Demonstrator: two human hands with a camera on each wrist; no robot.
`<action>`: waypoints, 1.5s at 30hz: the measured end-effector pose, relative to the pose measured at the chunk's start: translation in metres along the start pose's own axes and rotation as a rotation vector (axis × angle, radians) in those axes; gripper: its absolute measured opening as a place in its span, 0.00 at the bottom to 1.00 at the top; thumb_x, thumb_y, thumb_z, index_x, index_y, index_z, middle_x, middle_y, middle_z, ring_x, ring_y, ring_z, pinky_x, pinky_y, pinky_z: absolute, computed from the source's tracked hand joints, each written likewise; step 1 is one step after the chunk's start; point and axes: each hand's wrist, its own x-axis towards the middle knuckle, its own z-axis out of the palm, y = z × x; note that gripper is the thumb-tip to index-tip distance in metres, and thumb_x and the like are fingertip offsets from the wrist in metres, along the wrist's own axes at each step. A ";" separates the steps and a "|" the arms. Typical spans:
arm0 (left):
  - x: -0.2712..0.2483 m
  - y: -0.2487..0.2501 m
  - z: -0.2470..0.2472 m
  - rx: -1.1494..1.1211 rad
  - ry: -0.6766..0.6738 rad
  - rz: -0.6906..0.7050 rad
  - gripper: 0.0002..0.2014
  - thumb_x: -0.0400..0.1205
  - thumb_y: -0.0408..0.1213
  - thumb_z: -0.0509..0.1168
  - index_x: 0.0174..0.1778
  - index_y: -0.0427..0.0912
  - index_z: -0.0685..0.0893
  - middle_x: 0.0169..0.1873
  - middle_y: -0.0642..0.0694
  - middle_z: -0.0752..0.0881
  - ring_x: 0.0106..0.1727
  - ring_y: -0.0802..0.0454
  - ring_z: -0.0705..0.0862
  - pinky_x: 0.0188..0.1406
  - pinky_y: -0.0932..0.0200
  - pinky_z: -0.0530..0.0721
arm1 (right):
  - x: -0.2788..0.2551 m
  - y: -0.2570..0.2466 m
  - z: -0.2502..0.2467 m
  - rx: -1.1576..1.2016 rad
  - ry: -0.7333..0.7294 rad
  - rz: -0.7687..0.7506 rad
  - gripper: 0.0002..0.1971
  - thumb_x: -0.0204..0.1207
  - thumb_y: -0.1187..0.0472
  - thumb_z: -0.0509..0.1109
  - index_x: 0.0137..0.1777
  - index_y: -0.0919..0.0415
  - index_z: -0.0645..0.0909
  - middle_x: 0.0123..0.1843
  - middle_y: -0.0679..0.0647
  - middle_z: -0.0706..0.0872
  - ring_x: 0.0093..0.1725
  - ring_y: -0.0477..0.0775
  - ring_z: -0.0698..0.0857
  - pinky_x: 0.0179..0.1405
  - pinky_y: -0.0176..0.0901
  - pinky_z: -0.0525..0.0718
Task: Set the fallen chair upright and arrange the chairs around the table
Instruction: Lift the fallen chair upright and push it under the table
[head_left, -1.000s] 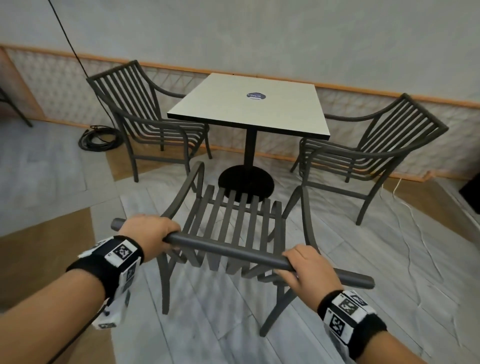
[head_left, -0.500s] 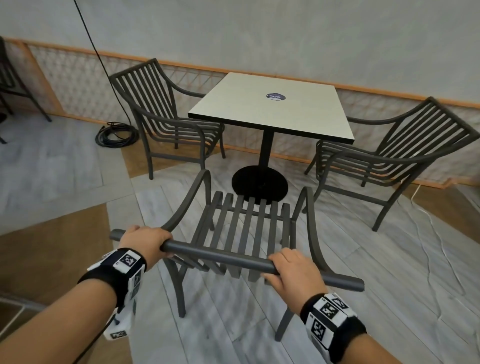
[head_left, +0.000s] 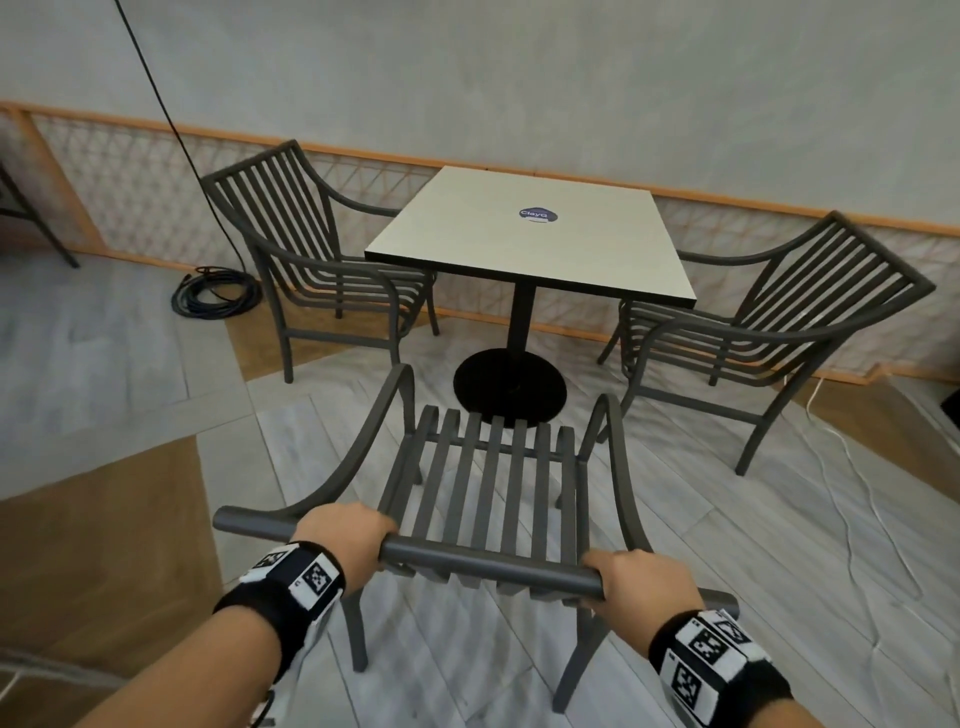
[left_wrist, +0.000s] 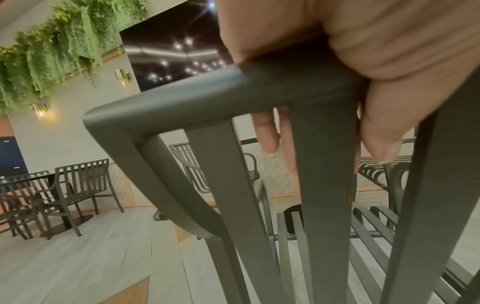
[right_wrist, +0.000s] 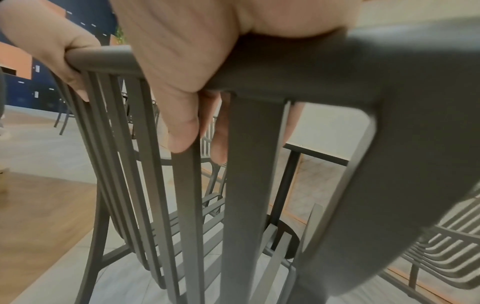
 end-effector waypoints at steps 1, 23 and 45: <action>0.002 -0.001 -0.001 -0.005 0.000 0.007 0.11 0.80 0.39 0.61 0.53 0.54 0.85 0.43 0.52 0.87 0.51 0.48 0.88 0.54 0.52 0.87 | 0.002 0.001 -0.001 -0.013 -0.001 0.001 0.08 0.77 0.45 0.63 0.52 0.45 0.76 0.36 0.46 0.79 0.36 0.52 0.79 0.37 0.45 0.79; 0.203 0.001 -0.102 0.010 -0.037 0.009 0.11 0.80 0.39 0.64 0.56 0.53 0.84 0.55 0.48 0.89 0.59 0.45 0.86 0.58 0.48 0.86 | 0.190 0.097 -0.085 -0.005 -0.011 -0.034 0.04 0.75 0.50 0.65 0.44 0.43 0.72 0.32 0.43 0.73 0.37 0.51 0.75 0.36 0.43 0.73; 0.390 -0.052 -0.172 0.041 -0.006 0.101 0.13 0.80 0.38 0.64 0.58 0.56 0.83 0.52 0.47 0.89 0.54 0.44 0.87 0.53 0.48 0.86 | 0.370 0.126 -0.134 -0.060 0.007 0.089 0.08 0.73 0.47 0.68 0.50 0.45 0.77 0.38 0.45 0.81 0.42 0.54 0.83 0.37 0.47 0.79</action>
